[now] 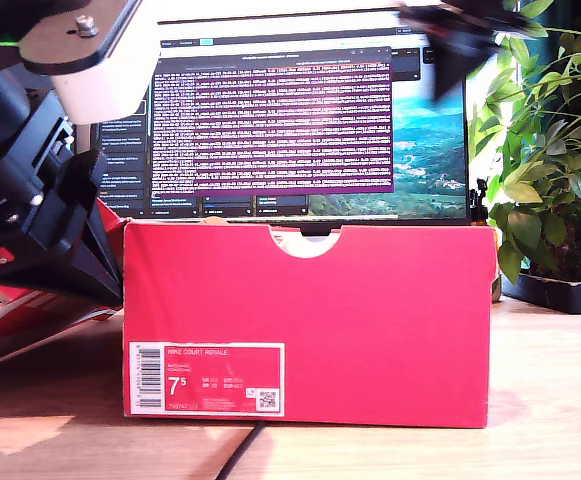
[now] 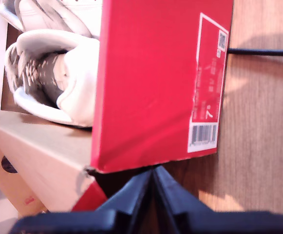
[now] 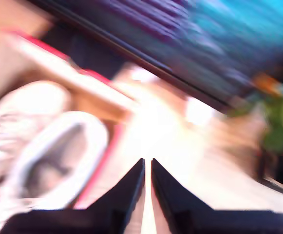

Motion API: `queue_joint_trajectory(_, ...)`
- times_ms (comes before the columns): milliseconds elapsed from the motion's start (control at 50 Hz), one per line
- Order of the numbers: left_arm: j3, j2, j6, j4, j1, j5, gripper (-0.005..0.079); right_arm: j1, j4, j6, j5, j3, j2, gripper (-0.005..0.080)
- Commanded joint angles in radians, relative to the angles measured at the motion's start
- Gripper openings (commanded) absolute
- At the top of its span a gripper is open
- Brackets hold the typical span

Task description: Pack the white shoes by picking the first shoe and placing it inside the red shoebox, left side, then picking and rotating the second shoe and placing it in the shoebox

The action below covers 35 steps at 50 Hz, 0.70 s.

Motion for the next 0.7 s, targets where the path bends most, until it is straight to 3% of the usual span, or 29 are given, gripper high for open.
queue_joint_trajectory(0,0.005,0.004,-0.006,0.011,-0.002,-0.002,-0.0016,-0.015,0.014,0.004,-0.014,-0.004,-0.002,-0.0011)
queue_joint_trajectory(240,0.005,0.004,-0.006,0.011,-0.002,-0.002,-0.0016,-0.063,0.009,0.004,-0.036,-0.004,-0.002,-0.0011)
queue_joint_trajectory(680,0.005,0.004,-0.006,0.011,-0.002,0.0,-0.0016,-0.063,0.012,0.004,-0.088,-0.004,-0.002,-0.0011)
